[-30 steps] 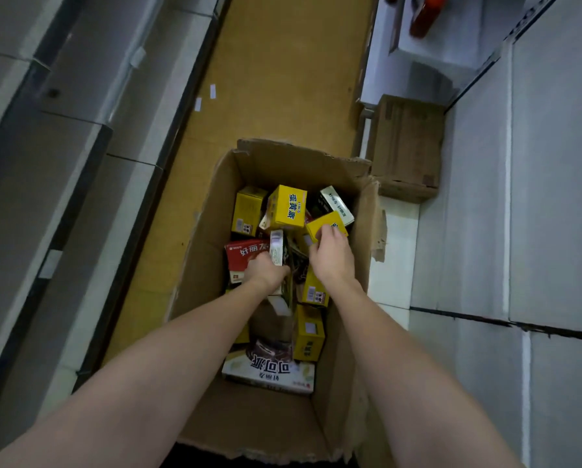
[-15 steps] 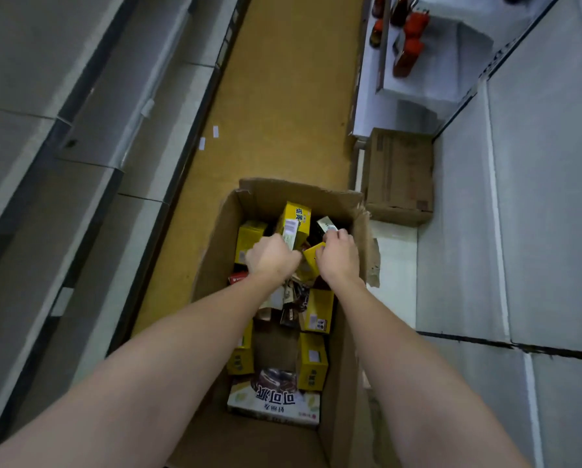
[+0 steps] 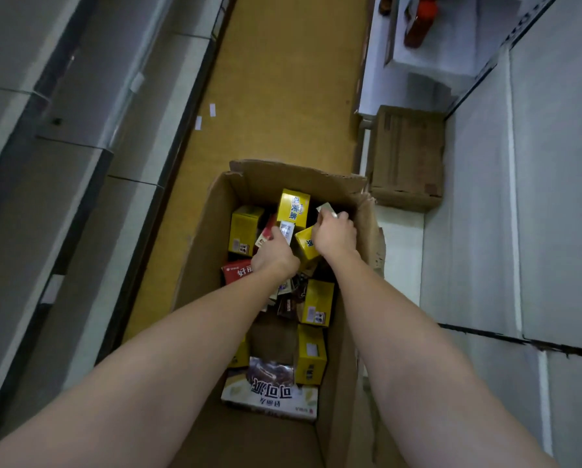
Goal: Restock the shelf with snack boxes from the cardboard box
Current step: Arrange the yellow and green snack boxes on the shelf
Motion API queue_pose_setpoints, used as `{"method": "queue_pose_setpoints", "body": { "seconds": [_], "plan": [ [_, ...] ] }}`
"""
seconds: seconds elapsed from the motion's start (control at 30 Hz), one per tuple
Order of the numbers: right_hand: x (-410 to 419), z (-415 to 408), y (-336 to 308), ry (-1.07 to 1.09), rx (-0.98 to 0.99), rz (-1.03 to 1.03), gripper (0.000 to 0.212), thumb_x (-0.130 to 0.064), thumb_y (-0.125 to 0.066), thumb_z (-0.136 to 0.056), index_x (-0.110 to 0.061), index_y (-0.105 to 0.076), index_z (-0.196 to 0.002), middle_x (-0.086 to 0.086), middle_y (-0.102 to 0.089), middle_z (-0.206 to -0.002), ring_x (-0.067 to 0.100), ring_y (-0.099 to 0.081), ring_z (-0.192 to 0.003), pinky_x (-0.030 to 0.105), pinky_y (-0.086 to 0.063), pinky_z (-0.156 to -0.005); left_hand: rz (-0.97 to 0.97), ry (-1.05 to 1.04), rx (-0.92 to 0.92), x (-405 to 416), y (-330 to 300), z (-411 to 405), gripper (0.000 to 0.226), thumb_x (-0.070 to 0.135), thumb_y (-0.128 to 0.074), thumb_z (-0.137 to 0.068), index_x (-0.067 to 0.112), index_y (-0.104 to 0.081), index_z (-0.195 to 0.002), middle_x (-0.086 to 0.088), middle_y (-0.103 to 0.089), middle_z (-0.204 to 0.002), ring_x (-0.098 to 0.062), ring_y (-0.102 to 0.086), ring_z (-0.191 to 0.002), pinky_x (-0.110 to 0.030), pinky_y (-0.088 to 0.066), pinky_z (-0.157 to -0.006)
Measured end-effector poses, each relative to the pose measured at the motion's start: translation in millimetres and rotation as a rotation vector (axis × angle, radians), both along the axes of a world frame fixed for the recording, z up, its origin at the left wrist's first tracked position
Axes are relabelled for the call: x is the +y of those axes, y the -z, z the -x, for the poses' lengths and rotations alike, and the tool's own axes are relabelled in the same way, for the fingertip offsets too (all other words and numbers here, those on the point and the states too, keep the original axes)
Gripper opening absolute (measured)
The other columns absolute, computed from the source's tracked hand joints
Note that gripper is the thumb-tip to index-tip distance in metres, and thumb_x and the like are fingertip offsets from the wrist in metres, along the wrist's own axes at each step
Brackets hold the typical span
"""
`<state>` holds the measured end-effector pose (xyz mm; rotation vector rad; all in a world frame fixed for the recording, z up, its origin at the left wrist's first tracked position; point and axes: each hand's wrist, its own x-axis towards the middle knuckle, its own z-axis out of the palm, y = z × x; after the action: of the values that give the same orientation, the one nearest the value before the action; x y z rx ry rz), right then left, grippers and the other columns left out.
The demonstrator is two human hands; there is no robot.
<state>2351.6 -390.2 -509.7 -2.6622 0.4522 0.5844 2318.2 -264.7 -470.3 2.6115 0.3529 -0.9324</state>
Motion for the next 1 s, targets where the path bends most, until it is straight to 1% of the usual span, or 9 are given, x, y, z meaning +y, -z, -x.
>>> {"method": "queue_pose_setpoints", "body": {
  "seconds": [0.13,0.27,0.5,0.6,0.67,0.77,0.83,0.93,1.0],
  "plan": [
    [0,2,-2,-0.005,0.026,0.035,0.036,-0.04,-0.044,-0.1,-0.027,-0.046,-0.134,0.02,-0.042,-0.134,0.042,-0.046,-0.12,0.05,-0.037,-0.105,-0.005,0.005,-0.016,1,3,0,0.059,0.022,-0.061,-0.089,0.015,-0.026,-0.136,-0.013,-0.06,-0.116,-0.034,-0.061,-0.102,-0.039,-0.049,-0.071],
    [-2,7,-4,-0.151,0.146,0.111,0.049,-0.056,-0.033,-0.102,-0.037,-0.036,-0.146,0.02,-0.033,-0.142,0.043,-0.042,-0.124,0.05,-0.035,-0.106,-0.006,0.012,-0.032,10,4,2,0.062,0.021,-0.061,-0.087,0.016,-0.026,-0.139,-0.013,-0.06,-0.119,-0.034,-0.061,-0.105,-0.04,-0.05,-0.072],
    [4,12,-21,-0.247,0.287,0.198,0.059,-0.058,-0.031,-0.101,-0.018,-0.055,-0.136,0.018,-0.042,-0.142,0.041,-0.043,-0.128,0.05,-0.033,-0.106,0.013,0.018,-0.02,20,-6,9,0.066,0.02,-0.06,-0.088,0.016,-0.024,-0.143,-0.013,-0.059,-0.116,-0.033,-0.061,-0.102,-0.041,-0.053,-0.073],
    [3,20,-40,-0.253,0.158,0.218,0.052,-0.052,-0.033,-0.103,-0.016,-0.06,-0.129,0.019,-0.049,-0.136,0.038,-0.047,-0.123,0.048,-0.037,-0.102,0.021,0.006,-0.025,22,-19,12,0.062,0.017,-0.058,-0.089,0.017,-0.025,-0.142,-0.01,-0.059,-0.109,-0.032,-0.061,-0.101,-0.043,-0.054,-0.077],
    [3,24,-57,-0.3,0.036,0.25,0.044,-0.047,-0.035,-0.104,-0.018,-0.06,-0.126,0.018,-0.052,-0.13,0.037,-0.049,-0.118,0.047,-0.04,-0.098,0.027,-0.009,-0.039,23,-30,13,0.059,0.019,-0.057,-0.091,0.016,-0.026,-0.141,-0.012,-0.059,-0.115,-0.034,-0.059,-0.106,-0.044,-0.052,-0.082],
    [7,30,-85,-0.349,-0.085,0.255,0.036,-0.043,-0.043,-0.103,-0.019,-0.055,-0.126,0.017,-0.049,-0.122,0.036,-0.05,-0.11,0.045,-0.044,-0.089,0.037,-0.022,-0.085,31,-50,16,0.054,0.024,-0.057,-0.091,0.014,-0.031,-0.137,-0.014,-0.058,-0.122,-0.037,-0.057,-0.112,-0.046,-0.049,-0.091],
    [13,36,-105,-0.367,-0.137,0.253,0.026,-0.03,-0.052,-0.101,-0.019,-0.05,-0.125,0.016,-0.044,-0.119,0.036,-0.05,-0.104,0.043,-0.045,-0.079,0.049,-0.029,-0.122,40,-66,19,0.056,0.023,-0.056,-0.09,0.014,-0.03,-0.138,-0.014,-0.058,-0.123,-0.037,-0.057,-0.113,-0.043,-0.049,-0.088],
    [24,48,-137,-0.406,-0.183,0.236,0.039,0.0,-0.053,-0.091,-0.019,-0.044,-0.124,0.016,-0.037,-0.118,0.036,-0.049,-0.096,0.04,-0.041,-0.068,0.096,-0.056,-0.171,57,-95,26,0.05,0.02,-0.054,-0.088,0.017,-0.033,-0.133,-0.013,-0.059,-0.119,-0.036,-0.058,-0.11,-0.04,-0.048,-0.086],
    [34,57,-160,-0.448,-0.239,0.234,0.044,-0.001,-0.053,-0.089,-0.024,-0.043,-0.126,0.016,-0.038,-0.119,0.036,-0.051,-0.093,0.04,-0.04,-0.066,0.133,-0.072,-0.212,74,-117,34,0.043,0.018,-0.052,-0.086,0.018,-0.035,-0.126,-0.013,-0.061,-0.116,-0.037,-0.058,-0.108,-0.043,-0.049,-0.089]
  ]
}}
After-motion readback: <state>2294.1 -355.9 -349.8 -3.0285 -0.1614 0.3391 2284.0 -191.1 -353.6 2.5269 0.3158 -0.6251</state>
